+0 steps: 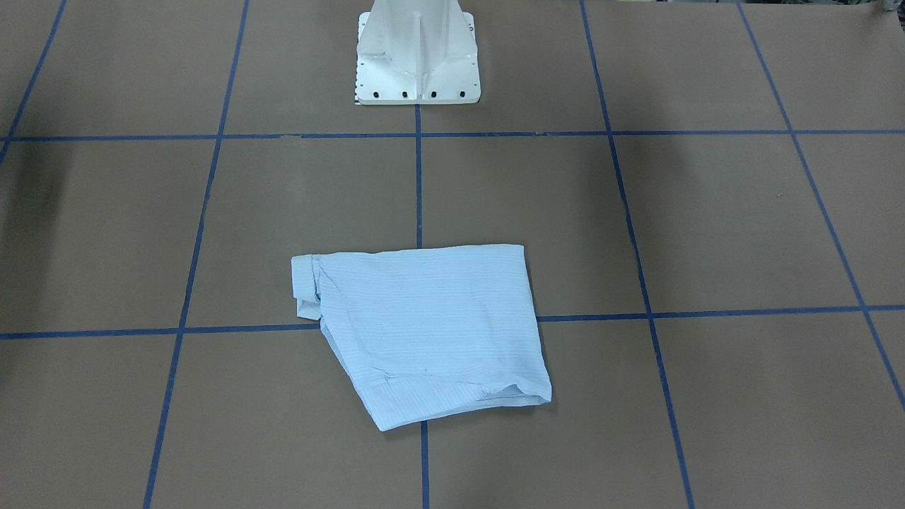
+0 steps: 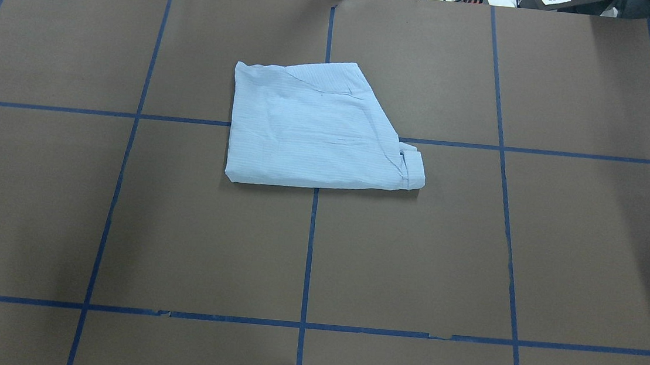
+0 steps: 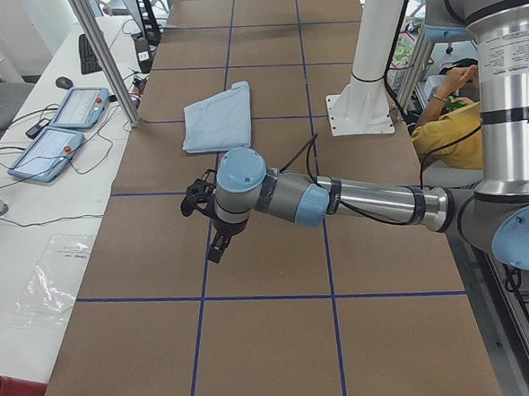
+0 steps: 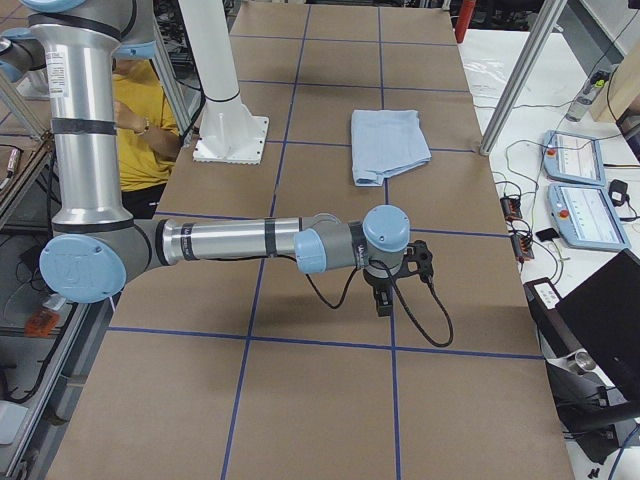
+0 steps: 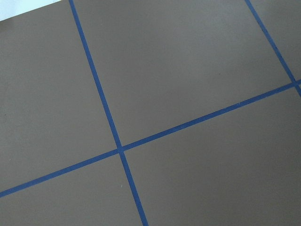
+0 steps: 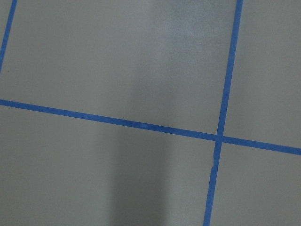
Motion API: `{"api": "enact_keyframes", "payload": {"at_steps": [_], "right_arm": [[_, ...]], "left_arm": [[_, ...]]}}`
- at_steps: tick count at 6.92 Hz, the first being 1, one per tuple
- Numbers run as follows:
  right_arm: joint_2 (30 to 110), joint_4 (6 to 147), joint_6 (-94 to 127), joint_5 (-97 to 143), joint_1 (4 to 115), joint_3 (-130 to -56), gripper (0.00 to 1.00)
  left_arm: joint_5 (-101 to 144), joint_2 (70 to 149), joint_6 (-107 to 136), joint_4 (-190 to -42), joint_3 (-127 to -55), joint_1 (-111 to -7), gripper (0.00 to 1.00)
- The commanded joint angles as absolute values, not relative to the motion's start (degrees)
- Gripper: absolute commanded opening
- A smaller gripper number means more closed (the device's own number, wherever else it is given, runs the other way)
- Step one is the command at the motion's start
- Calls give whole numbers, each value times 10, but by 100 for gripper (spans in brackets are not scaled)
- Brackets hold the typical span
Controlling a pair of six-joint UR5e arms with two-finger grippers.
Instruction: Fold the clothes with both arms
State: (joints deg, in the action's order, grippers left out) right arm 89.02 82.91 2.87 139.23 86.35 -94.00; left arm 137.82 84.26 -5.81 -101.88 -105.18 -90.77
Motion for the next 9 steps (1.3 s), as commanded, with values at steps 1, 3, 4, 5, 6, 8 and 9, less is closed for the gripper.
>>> {"api": "enact_keyframes", "payload": {"at_steps": [1, 3, 4, 5, 6, 8, 9], "right_arm": [[898, 833, 28, 1386, 863, -938, 100], [886, 835, 28, 1377, 858, -933, 100], [881, 851, 28, 1377, 854, -932, 100], [862, 893, 29, 1378, 853, -933, 100], [853, 912, 29, 1381, 841, -930, 100], [846, 906, 30, 1381, 816, -918, 100], [845, 906, 30, 1382, 816, -917, 100]], "left_arm": [[1379, 850, -58, -1020, -1052, -896, 100], [1380, 846, -61, -1019, -1056, -895, 100], [1384, 848, -61, -1020, -1059, -895, 100], [1387, 851, -61, -1023, -1058, -895, 100], [1386, 851, -59, -1041, -1057, -895, 100], [1387, 853, -56, -1054, -1055, -894, 100], [1388, 853, -57, -1054, -1059, -893, 100]]}}
